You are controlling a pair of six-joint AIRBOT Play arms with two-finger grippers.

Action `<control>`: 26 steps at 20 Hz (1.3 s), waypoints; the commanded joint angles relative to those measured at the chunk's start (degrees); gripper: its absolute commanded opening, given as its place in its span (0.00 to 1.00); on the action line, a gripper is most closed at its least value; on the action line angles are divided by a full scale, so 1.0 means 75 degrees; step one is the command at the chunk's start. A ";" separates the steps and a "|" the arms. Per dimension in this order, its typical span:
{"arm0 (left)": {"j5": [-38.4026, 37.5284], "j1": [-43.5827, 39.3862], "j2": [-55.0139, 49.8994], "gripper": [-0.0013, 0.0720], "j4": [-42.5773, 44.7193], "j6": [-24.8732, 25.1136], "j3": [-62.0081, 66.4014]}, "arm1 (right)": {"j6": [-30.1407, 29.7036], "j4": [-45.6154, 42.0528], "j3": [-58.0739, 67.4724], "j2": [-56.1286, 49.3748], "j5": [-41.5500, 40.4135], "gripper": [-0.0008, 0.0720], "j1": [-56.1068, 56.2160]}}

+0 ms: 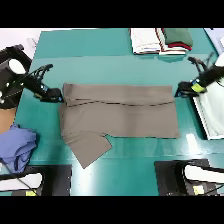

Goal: Fold the shirts.

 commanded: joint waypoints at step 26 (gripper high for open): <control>0.0813 0.0006 0.3923 0.70 -0.0924 -0.1110 -0.5689 | -0.0784 0.1364 -0.5767 0.3249 -0.1725 0.03 -0.1547</control>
